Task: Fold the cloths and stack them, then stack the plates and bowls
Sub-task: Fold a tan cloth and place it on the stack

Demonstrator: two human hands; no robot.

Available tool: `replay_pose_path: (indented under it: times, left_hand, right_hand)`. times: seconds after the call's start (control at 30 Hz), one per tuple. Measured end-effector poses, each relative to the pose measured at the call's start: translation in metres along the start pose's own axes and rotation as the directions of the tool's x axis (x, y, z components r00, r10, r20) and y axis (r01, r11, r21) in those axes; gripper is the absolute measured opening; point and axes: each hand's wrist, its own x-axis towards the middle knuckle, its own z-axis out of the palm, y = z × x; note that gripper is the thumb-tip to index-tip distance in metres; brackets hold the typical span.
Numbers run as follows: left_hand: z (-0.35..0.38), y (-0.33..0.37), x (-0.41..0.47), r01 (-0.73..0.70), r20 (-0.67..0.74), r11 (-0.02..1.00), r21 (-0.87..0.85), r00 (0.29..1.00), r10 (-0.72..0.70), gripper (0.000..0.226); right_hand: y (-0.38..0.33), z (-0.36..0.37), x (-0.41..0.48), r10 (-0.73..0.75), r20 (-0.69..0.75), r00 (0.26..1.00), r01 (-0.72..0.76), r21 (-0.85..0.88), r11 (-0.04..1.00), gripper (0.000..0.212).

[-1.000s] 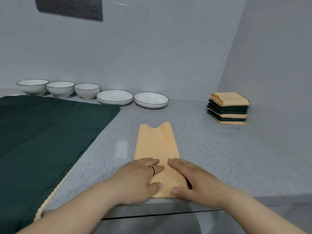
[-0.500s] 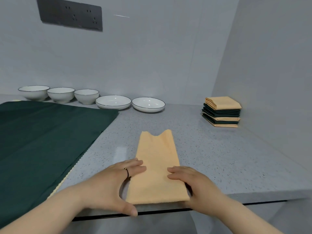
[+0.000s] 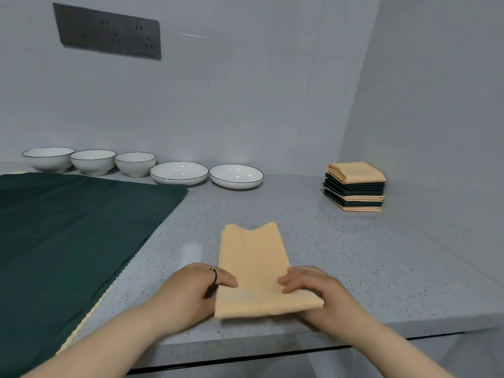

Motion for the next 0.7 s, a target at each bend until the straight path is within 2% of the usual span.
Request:
replay_pose_path:
  times: [0.03,0.1,0.13,0.17,0.2,0.27,0.37,0.47,0.53,0.7]
  left_hand:
    - [0.001,0.0,0.002,0.018,-0.02,1.0,-0.012,1.0,-0.018,0.04]
    - [0.001,0.002,0.005,0.062,-0.016,0.997,-0.041,0.998,-0.063,0.047]
    - [-0.001,0.003,0.006,0.099,-0.01,0.99,-0.105,0.995,-0.101,0.044]
    - [-0.002,0.003,0.007,0.14,-0.005,0.973,-0.181,0.99,-0.143,0.031]
    - [-0.002,0.002,0.01,0.171,-0.012,0.951,-0.256,0.984,-0.18,0.029]
    - [0.0,-0.005,0.019,0.244,-0.019,0.894,-0.376,0.962,-0.271,0.049]
    - [0.0,-0.012,0.034,0.313,-0.013,0.827,-0.467,0.933,-0.361,0.056]
    - [0.0,-0.013,0.046,0.36,-0.026,0.795,-0.488,0.904,-0.426,0.048]
    - [0.0,-0.012,0.053,0.4,-0.034,0.787,-0.469,0.882,-0.469,0.047]
    - [0.001,-0.014,0.066,0.501,-0.064,0.801,-0.328,0.834,-0.548,0.046]
  right_hand:
    - [0.003,-0.002,0.001,-0.037,0.024,0.999,0.039,-0.067,0.997,0.023]
    - [0.005,-0.005,0.006,-0.021,0.048,0.999,0.028,-0.14,0.99,0.034]
    - [0.004,-0.007,0.008,0.0,0.046,0.999,0.007,-0.154,0.988,0.034]
    - [0.004,-0.007,0.01,0.021,0.02,1.0,-0.018,-0.164,0.986,0.033]
    - [0.003,-0.008,0.012,0.049,-0.004,0.999,-0.049,-0.167,0.985,0.025]
    - [0.003,-0.007,0.019,0.129,-0.057,0.99,-0.134,-0.092,0.987,0.003]
    - [0.005,-0.005,0.035,0.238,-0.136,0.962,-0.228,0.085,0.97,0.025]
    - [0.004,-0.004,0.055,0.37,-0.149,0.917,-0.341,0.191,0.921,0.02]
    - [0.005,-0.001,0.067,0.43,-0.153,0.89,-0.398,0.203,0.895,0.019]
    - [0.011,0.006,0.085,0.519,-0.187,0.834,-0.538,-0.064,0.841,0.019]
